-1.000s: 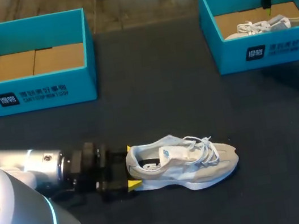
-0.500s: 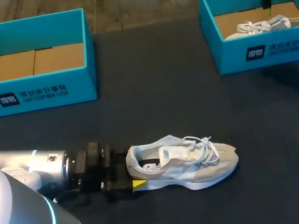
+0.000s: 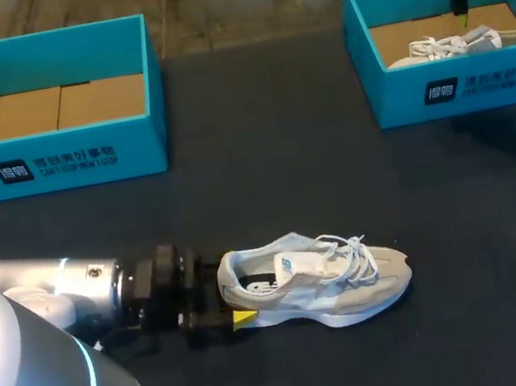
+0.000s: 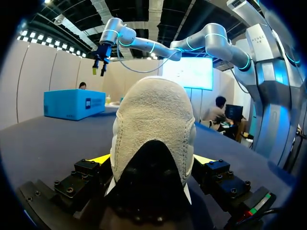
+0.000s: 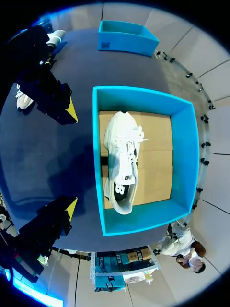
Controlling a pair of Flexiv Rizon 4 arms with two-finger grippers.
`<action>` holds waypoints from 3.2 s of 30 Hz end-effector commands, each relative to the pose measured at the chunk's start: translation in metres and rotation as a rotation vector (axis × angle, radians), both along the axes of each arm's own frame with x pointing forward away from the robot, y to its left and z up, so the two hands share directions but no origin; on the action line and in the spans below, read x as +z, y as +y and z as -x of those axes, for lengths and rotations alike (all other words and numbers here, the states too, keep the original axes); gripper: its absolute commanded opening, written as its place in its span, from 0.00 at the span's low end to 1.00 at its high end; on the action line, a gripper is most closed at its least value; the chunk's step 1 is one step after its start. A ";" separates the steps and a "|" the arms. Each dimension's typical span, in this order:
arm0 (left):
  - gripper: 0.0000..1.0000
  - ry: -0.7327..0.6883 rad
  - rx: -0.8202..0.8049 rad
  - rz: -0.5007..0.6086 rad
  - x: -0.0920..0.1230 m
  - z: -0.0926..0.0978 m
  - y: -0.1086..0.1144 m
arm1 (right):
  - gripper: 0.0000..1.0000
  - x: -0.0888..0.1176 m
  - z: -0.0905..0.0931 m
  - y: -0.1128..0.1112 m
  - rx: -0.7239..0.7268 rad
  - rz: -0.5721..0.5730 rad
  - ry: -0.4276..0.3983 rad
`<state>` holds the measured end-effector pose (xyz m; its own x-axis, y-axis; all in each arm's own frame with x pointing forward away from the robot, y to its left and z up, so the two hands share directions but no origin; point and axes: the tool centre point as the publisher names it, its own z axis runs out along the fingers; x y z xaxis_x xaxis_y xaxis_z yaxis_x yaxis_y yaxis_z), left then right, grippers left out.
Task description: Take the shoe out of the shoebox, open the shoe tongue, remove and reinsert the insole, then place the shoe into the shoebox
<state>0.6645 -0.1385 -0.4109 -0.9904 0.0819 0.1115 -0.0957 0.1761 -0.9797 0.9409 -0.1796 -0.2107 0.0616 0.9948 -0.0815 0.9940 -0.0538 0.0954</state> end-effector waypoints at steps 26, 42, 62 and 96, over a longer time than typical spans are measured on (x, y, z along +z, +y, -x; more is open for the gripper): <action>0.00 -0.009 -0.009 0.014 -0.008 -0.003 -0.008 | 1.00 0.000 0.000 0.000 0.000 0.001 -0.001; 0.00 -0.010 -0.024 0.021 -0.010 -0.003 -0.008 | 1.00 0.000 0.000 0.000 0.000 0.001 -0.001; 0.00 -0.010 -0.024 0.021 -0.010 -0.003 -0.008 | 1.00 0.025 0.031 0.046 -0.118 0.061 0.014; 0.00 -0.010 -0.024 0.021 -0.010 -0.003 -0.008 | 1.00 0.027 0.082 0.129 -0.278 0.082 0.186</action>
